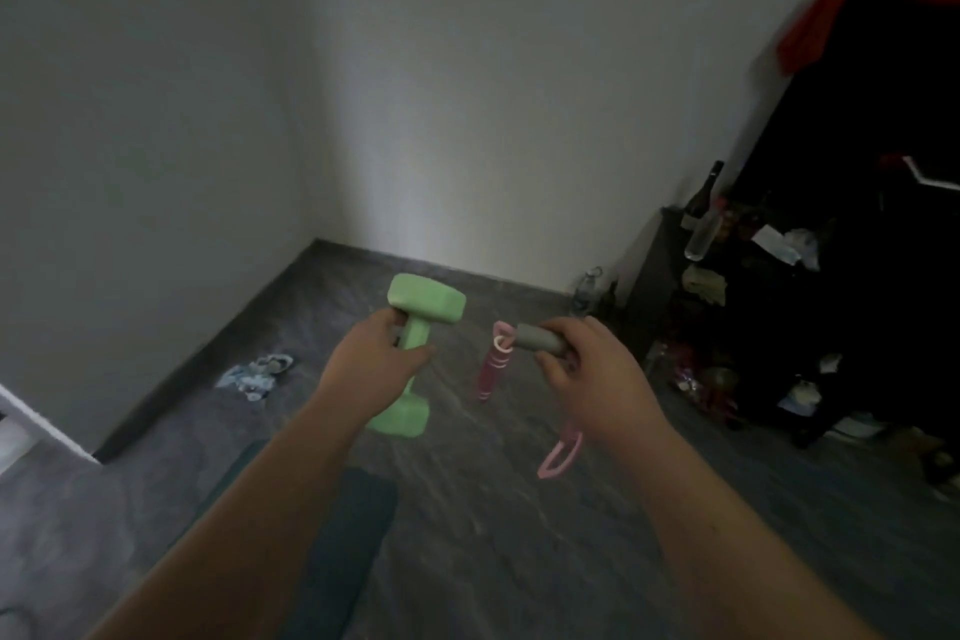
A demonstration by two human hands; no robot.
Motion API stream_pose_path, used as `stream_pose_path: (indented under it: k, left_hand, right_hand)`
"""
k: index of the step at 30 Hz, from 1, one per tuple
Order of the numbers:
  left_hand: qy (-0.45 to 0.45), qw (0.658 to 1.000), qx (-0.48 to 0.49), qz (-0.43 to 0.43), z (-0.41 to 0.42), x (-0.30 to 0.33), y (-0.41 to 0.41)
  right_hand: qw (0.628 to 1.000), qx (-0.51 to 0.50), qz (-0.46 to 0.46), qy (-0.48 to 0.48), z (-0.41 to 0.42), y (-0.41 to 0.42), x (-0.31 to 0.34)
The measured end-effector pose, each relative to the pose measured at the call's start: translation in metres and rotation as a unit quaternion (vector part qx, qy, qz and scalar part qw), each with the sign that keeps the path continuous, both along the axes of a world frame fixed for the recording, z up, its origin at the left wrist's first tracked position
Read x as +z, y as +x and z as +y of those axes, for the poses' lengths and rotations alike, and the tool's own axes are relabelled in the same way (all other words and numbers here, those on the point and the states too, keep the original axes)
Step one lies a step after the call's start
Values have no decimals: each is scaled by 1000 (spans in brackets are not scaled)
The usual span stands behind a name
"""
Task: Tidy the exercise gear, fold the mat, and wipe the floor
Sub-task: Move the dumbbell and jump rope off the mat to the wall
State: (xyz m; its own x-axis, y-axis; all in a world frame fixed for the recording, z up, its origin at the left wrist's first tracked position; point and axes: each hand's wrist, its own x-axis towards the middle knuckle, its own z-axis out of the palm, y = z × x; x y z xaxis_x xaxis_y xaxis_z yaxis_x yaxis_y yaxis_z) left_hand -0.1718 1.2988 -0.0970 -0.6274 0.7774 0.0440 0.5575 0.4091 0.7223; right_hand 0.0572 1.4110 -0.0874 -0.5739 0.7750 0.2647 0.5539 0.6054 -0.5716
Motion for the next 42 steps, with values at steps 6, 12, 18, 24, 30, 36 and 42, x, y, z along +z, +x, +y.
stream_pose_path:
  k: [6, 12, 18, 24, 30, 36, 42]
  left_hand:
    - [-23, 1000, 14, -1, 91, -17, -63]
    - [-18, 1000, 6, -21, 204, -26, -150]
    - [-28, 999, 23, -16, 311, -30, -232]
    - [-55, 997, 39, -30, 410, -48, -292]
    - [-51, 997, 53, -35, 534, -71, -341]
    - [-69, 992, 96, -35, 637, -68, -393]
    - [-83, 988, 120, -46, 704, -85, -455]
  right_hand:
    - [1000, 10, -1, -3, 95, -59, -10]
    - [1000, 3, -19, -20, 201, -150, -32]
    - [999, 6, 9, -49, 306, -229, -44]
    - [997, 0, 5, -71, 424, -275, -67]
    - [997, 49, -8, -51, 566, -341, -97]
    - [993, 79, -42, -79, 708, -411, -101]
    - [989, 106, -37, -96, 778, -479, -112]
